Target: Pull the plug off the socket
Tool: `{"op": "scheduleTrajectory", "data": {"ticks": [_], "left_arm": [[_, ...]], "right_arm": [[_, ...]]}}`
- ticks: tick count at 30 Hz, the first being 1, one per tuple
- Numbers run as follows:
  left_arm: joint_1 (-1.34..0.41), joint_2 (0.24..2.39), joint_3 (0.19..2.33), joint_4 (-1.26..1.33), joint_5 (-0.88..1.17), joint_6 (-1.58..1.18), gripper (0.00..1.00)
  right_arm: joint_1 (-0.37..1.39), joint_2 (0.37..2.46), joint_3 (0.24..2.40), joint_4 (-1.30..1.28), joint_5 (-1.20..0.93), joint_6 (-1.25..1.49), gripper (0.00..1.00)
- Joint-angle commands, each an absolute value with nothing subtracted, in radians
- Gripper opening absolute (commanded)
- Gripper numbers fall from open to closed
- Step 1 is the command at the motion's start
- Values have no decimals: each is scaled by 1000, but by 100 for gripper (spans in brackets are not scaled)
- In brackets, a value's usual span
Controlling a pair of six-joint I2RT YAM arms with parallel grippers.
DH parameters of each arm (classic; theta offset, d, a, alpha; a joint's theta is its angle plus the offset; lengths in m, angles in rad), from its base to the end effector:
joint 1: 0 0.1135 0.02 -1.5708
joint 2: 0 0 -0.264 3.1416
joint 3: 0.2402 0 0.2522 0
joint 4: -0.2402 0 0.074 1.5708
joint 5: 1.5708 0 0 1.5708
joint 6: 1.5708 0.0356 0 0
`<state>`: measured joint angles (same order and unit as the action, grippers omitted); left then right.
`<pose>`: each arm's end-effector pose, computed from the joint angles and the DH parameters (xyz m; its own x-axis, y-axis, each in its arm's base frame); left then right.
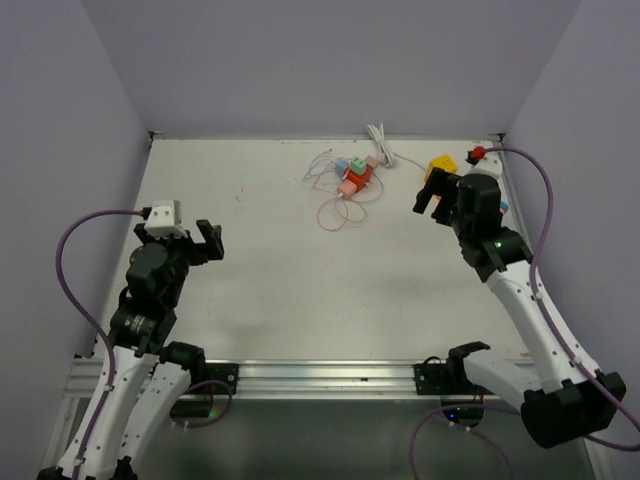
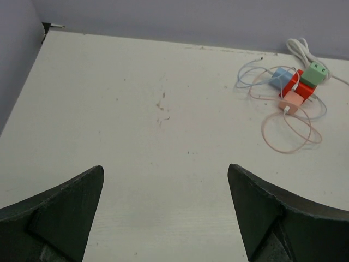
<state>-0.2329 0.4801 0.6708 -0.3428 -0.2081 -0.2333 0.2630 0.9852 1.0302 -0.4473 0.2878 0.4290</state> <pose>0.1210 -0.0211 0.3243 -0.1497 -0.1970 -0.9689 -0.0077 0.9802 -0.1981 0.2108 0.0463 0.3621 -0.3426 0.3208 -0.8830 0.1599 0.9461 0.2817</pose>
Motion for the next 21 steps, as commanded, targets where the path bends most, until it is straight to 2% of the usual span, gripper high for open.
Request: {"op": "scheduleTrajectory", "data": {"ticks": [1, 6, 8, 11, 16, 21], "left_arm": [[-239, 523, 661, -284, -164, -233, 100], [-239, 511, 652, -281, -166, -226, 100], [-239, 508, 652, -279, -172, -224, 100], [-239, 506, 649, -278, -170, -222, 100], [-239, 505, 647, -276, -167, -224, 100], [-239, 508, 647, -273, -169, -221, 100]], "right_arm": [[265, 1096, 1028, -328, 250, 456, 99], [265, 1354, 1083, -209, 158, 460, 96], [265, 1466, 1123, -169, 109, 462, 88], [265, 1566, 1173, -82, 54, 486, 82], [273, 1762, 1236, 54, 8, 547, 75], [282, 1890, 1284, 204, -18, 569, 73]]}}
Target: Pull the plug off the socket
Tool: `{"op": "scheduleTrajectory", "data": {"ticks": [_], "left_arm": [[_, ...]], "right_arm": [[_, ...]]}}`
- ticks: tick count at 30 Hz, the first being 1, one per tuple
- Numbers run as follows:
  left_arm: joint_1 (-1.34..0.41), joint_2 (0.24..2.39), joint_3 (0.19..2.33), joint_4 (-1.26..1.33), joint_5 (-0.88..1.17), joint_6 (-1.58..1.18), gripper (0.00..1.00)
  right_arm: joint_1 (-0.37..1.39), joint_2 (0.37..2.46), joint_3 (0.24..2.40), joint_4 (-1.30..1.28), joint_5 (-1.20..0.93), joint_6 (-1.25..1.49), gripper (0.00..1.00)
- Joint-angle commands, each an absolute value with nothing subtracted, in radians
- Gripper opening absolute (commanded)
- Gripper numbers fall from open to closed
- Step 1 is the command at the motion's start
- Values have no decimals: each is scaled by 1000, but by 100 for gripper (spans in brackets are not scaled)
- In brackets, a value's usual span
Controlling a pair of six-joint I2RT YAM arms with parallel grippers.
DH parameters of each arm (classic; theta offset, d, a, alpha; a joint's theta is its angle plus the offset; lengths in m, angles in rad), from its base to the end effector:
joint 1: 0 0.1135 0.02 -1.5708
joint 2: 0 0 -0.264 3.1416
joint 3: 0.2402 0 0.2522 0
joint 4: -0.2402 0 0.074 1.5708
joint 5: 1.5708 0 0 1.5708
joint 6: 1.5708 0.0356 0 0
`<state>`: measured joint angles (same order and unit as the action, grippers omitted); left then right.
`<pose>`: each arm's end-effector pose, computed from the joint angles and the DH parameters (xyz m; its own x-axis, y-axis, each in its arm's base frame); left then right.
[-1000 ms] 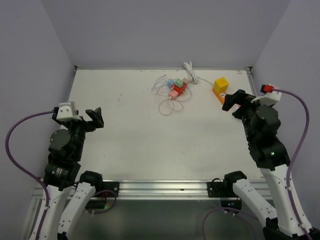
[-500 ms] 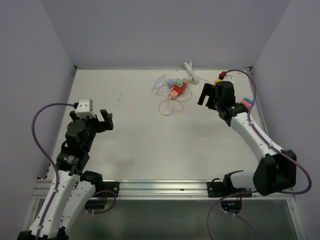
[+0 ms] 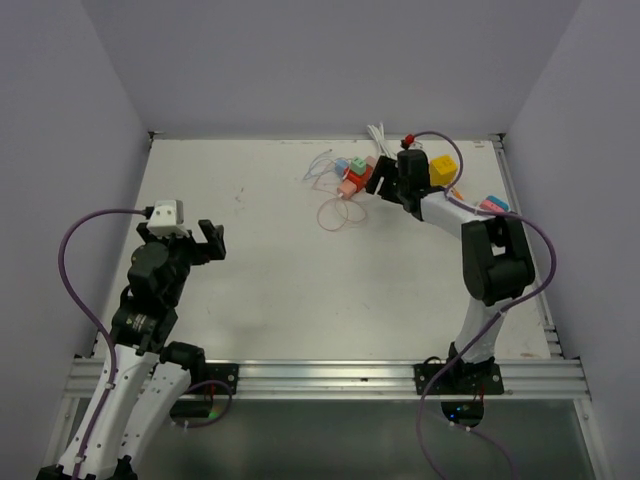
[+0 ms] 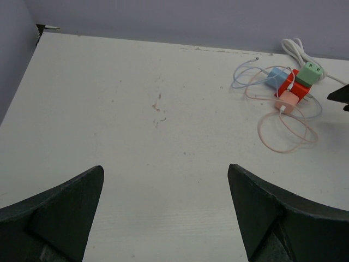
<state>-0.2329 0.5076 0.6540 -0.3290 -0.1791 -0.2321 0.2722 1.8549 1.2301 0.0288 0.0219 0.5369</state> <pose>0.1280 -0.0239 0.3171 -0.1850 -0.1887 -0.9644 0.0145 0.9808 -0.1947 0.4033 0.1118 0.2108 -0.5931 0.3653 -0.7174 0.0606 0.9088 0.4127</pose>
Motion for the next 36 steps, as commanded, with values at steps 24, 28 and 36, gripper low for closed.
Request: {"op": "scheduleTrajectory", "data": {"ticks": [24, 28, 36], "left_arm": [[-239, 526, 641, -265, -153, -212, 100], [-239, 525, 641, -264, -149, -213, 100], [-239, 523, 640, -262, -146, -212, 100]], "right_arm": [[307, 2220, 1756, 3, -195, 109, 66], [340, 2226, 1750, -51, -157, 58, 60], [408, 2137, 1635, -48, -97, 9, 37]]}}
